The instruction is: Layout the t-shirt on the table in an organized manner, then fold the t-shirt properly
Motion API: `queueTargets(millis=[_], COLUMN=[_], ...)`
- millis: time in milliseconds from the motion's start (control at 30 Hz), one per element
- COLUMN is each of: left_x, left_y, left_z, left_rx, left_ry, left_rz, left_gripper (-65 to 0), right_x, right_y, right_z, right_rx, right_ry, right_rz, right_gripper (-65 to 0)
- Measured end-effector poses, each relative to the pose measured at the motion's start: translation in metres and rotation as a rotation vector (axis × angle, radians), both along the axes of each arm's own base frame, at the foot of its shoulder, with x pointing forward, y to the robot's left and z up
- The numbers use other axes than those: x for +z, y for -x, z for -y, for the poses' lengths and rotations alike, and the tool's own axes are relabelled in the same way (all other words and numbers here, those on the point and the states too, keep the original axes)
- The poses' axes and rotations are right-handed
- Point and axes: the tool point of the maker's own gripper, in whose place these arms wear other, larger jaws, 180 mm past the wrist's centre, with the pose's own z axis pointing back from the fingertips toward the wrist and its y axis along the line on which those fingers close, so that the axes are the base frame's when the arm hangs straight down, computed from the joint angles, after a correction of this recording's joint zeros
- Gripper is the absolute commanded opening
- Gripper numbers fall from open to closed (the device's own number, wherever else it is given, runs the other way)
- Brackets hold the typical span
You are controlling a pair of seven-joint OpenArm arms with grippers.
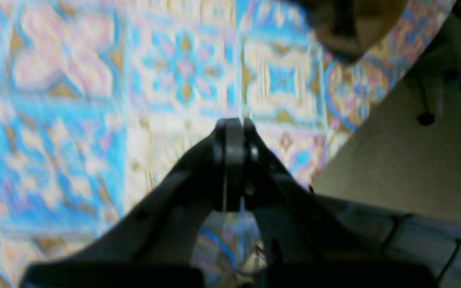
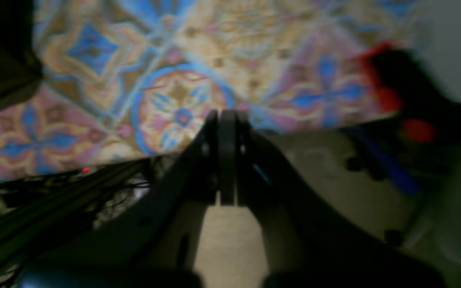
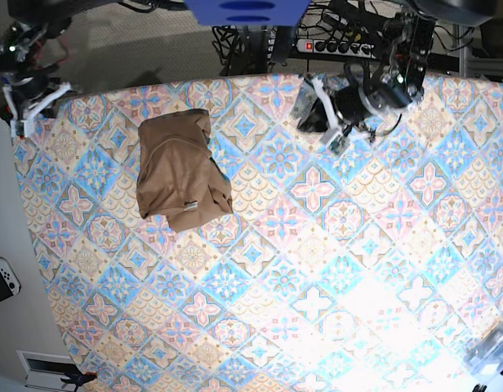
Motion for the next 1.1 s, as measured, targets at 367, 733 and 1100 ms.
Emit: queueTargets(millis=[367, 733, 1100], left_x=[-0.033, -0.085, -0.160], left_y=[0.088, 0.132, 0.164], left_z=[-0.008, -0.036, -0.080], left_rx=[0.002, 0.034, -0.126], left_ry=[-0.054, -0.132, -0.217], left_rz=[-0.122, -0.300, -0.499], left_gripper=[-65.0, -65.0, -65.0], right_x=[-0.014, -0.054, -0.106], right_y=[0.068, 0.129, 0.144], right_z=[-0.004, -0.023, -0.046], right_rx=[0.015, -0.070, -0.138], right_ry=[-0.004, 0.028, -0.026], right_rz=[-0.076, -0.312, -0.453], right_gripper=[-65.0, -65.0, -65.0])
